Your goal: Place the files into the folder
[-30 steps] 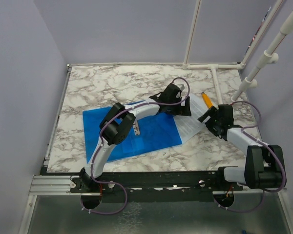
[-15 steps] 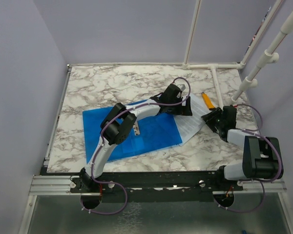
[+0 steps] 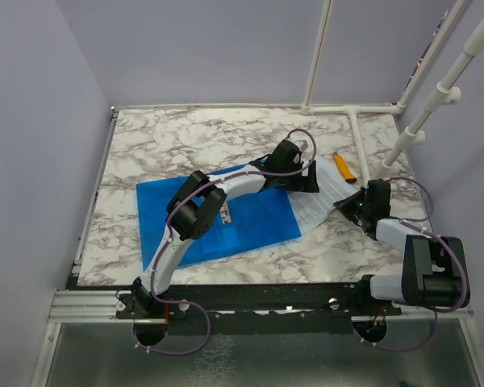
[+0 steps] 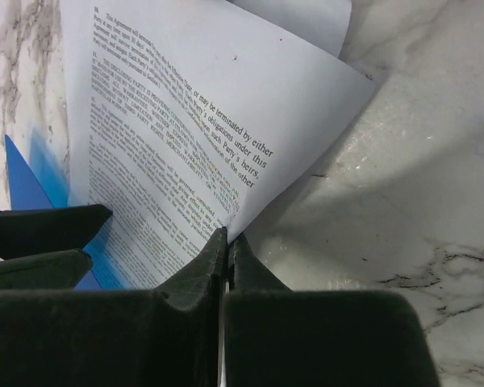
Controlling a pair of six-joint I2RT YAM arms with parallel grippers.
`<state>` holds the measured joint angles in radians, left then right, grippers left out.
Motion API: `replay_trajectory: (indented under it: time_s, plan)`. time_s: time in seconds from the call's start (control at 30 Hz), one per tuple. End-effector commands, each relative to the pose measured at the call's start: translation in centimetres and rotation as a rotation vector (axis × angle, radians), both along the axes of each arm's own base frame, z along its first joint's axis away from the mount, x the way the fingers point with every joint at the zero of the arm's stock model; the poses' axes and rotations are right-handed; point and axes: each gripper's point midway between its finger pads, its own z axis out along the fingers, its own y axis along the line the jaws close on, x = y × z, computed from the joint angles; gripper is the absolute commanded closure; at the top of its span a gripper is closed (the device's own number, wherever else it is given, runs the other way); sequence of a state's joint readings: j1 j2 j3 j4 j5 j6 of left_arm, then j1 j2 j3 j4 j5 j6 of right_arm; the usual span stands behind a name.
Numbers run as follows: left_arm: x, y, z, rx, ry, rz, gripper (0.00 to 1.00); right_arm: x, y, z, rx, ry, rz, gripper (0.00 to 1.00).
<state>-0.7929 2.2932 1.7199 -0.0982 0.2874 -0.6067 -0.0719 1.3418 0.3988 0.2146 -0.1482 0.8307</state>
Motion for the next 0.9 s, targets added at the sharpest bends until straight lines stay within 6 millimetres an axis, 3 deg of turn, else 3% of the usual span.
replay_trajectory:
  time_s: [0.0, 0.27, 0.63, 0.87]
  plan:
    - [-2.8, 1.0, -4.2, 0.089, 0.102, -0.035, 0.05, -1.1, -0.1, 0.2, -0.009, 0.029, 0.005, 1.00]
    - [-2.6, -0.1, -0.2, 0.016, 0.071, -0.053, 0.02, -0.3, -0.4, 2.9, -0.053, -0.025, 0.023, 1.00]
    - [-1.8, -1.8, 8.5, -0.131, -0.021, -0.070, 0.01, 0.0, -1.1, 9.1, -0.150, -0.120, 0.064, 1.00]
    - [-1.7, -1.9, 11.4, -0.169, -0.054, -0.070, 0.01, -0.6, -1.5, 11.5, -0.207, -0.111, 0.093, 1.00]
